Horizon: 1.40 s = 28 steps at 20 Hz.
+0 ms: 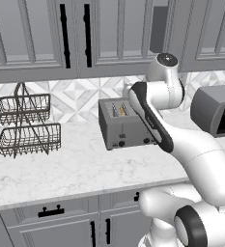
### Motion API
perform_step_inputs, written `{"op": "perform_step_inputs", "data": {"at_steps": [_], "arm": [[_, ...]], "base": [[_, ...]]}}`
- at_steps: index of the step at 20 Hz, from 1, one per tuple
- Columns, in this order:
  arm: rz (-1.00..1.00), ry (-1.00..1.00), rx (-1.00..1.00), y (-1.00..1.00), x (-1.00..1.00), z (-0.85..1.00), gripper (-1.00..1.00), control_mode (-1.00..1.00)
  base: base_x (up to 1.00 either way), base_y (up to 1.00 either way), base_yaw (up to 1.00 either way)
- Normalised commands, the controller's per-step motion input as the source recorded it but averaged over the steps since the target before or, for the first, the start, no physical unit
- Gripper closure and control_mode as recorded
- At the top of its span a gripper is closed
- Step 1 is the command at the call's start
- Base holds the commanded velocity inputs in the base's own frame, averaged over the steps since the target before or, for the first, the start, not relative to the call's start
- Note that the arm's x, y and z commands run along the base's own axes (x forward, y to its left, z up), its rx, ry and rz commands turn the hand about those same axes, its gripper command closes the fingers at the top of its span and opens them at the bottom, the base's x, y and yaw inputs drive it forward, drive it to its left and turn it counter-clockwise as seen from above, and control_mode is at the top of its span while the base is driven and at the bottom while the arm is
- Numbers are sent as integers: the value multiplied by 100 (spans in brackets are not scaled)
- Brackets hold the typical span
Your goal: Start the toaster. Once the lever pops up, take the bread to the plate on the dining counter.
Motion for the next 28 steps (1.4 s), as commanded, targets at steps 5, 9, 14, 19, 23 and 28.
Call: {"op": "perform_step_inputs", "data": {"at_steps": [5, 9, 14, 19, 23, 28], "arm": [[0, 0, 0, 0, 0, 0, -100, -100], [0, 0, 0, 0, 0, 0, -100, -100], [0, 0, 0, 0, 0, 0, -100, -100], [0, 0, 0, 0, 0, 0, -100, -100], [0, 0, 0, 0, 0, 0, -100, -100], [0, 0, 0, 0, 0, 0, -100, -100]], "base": [[0, 0, 0], [0, 0, 0], [0, 0, 0], [0, 0, 0], [0, 0, 0], [0, 0, 0]]}}
